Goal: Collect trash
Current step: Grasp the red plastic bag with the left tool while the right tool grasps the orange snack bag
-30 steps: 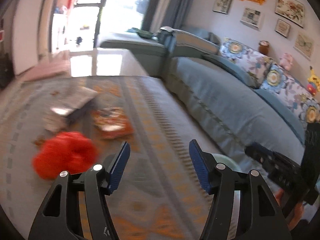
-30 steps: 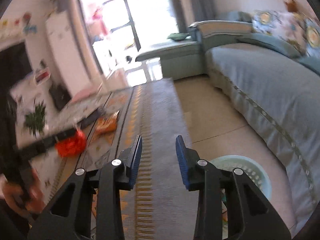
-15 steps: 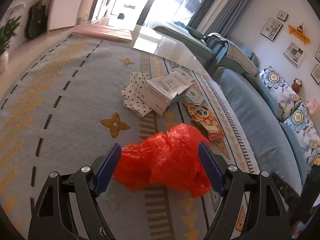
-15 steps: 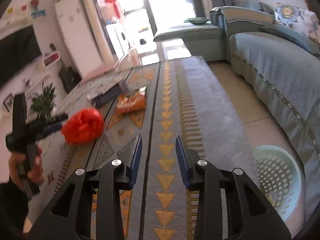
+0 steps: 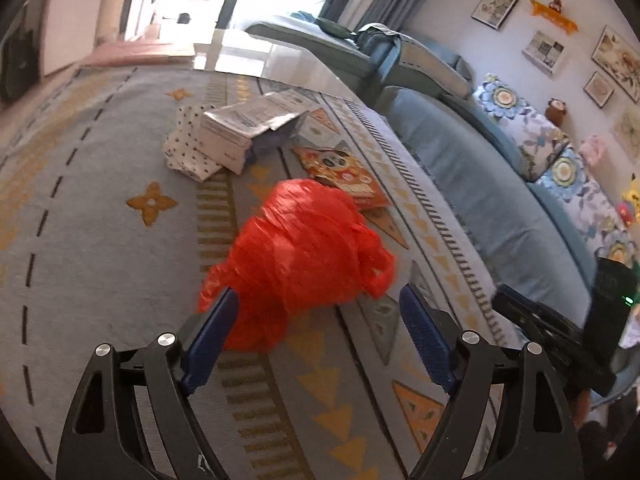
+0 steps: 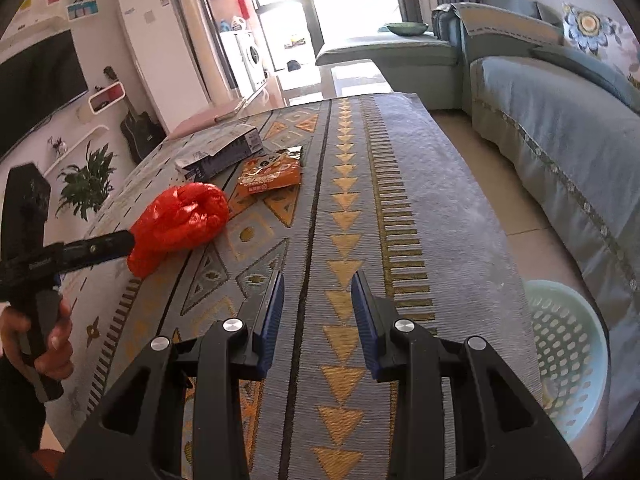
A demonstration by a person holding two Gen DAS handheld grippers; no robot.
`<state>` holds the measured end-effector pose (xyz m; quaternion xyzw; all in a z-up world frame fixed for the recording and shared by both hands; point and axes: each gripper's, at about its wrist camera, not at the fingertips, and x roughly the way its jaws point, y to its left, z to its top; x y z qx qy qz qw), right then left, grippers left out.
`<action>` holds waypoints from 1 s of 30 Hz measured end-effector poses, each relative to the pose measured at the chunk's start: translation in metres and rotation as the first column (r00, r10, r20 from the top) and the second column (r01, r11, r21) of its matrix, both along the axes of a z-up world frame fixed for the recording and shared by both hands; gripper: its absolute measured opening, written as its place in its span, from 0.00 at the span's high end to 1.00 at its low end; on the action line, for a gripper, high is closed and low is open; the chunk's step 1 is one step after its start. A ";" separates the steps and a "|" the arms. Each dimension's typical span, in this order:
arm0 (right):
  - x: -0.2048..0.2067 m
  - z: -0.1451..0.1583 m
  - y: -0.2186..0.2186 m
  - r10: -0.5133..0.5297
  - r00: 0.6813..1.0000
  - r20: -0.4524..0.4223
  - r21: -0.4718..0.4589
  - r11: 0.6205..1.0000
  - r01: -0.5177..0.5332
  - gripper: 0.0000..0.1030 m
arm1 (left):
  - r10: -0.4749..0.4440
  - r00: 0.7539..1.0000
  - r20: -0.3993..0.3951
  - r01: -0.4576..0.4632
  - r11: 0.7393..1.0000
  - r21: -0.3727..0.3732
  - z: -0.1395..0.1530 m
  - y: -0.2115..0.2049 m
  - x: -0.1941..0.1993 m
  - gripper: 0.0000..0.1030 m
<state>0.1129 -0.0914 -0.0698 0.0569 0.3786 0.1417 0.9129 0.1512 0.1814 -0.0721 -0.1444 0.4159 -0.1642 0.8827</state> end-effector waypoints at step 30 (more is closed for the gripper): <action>0.169 -0.020 0.098 -0.023 0.996 -0.088 -0.083 0.996 0.016 0.15 | 0.151 0.972 0.178 -0.138 0.987 -0.086 0.000 0.023 -0.002 0.75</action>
